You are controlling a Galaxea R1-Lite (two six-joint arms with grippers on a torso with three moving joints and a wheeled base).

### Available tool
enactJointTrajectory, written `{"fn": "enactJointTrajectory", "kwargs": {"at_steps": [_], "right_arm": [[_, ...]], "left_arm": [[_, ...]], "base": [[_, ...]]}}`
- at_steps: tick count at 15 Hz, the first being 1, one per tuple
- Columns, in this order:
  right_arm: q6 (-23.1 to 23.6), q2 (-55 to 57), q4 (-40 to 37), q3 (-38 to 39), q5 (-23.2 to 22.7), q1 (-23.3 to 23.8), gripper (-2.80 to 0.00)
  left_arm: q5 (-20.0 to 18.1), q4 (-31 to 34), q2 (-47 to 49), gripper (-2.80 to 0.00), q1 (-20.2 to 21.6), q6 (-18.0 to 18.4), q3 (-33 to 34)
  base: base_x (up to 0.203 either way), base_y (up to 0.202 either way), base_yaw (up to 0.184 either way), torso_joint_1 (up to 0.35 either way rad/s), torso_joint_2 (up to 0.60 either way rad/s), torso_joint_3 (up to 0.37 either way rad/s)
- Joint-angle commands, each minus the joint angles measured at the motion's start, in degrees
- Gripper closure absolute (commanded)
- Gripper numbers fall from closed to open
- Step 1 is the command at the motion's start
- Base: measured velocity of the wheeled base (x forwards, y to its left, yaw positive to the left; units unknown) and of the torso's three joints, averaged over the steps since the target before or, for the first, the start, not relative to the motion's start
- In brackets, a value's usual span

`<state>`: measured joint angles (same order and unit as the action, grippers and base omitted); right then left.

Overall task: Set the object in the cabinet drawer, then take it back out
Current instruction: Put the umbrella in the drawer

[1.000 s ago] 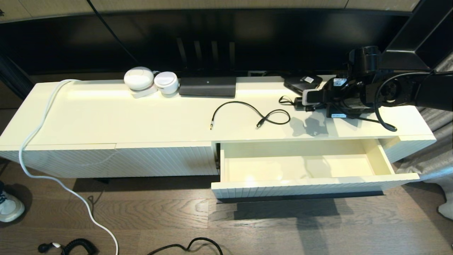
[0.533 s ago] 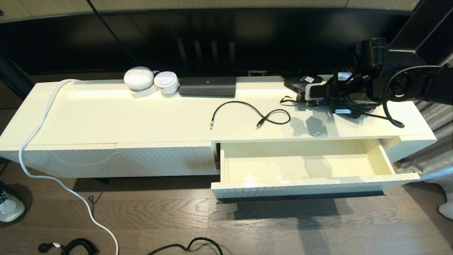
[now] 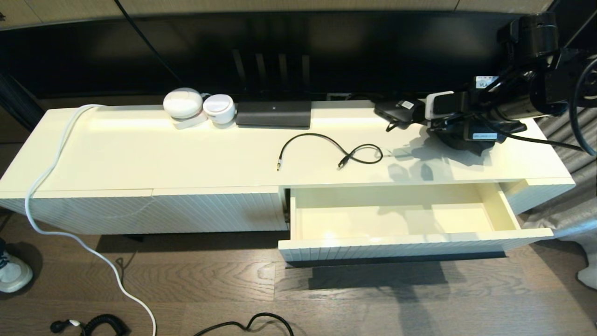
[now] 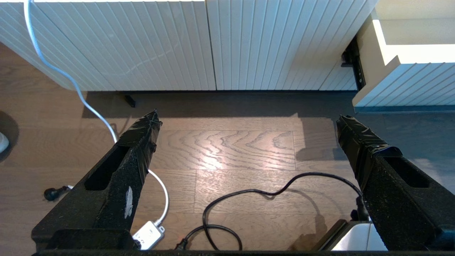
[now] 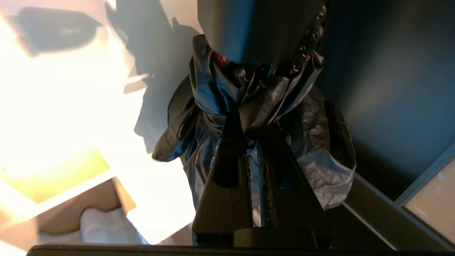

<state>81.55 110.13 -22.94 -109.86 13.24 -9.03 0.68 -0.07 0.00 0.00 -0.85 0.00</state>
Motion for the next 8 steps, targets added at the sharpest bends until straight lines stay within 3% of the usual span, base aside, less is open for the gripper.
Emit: {"fn": "enactJointTrajectory", "kwargs": {"at_steps": [1,8], "right_arm": [[0.5,-4.0,-1.4,1.1,0.2,0.1,0.0],[0.5,-12.6,-5.9,5.7,0.9,1.0,0.0]], "left_arm": [[0.0,0.0,0.0,-2.8,0.0,0.0,0.0],[0.0,0.0,0.0,-2.8,0.0,0.0,0.0]], "base": [[0.0,0.0,0.0,0.0,0.0,0.0],[0.0,0.0,0.0,0.0,0.0,0.0]]}}
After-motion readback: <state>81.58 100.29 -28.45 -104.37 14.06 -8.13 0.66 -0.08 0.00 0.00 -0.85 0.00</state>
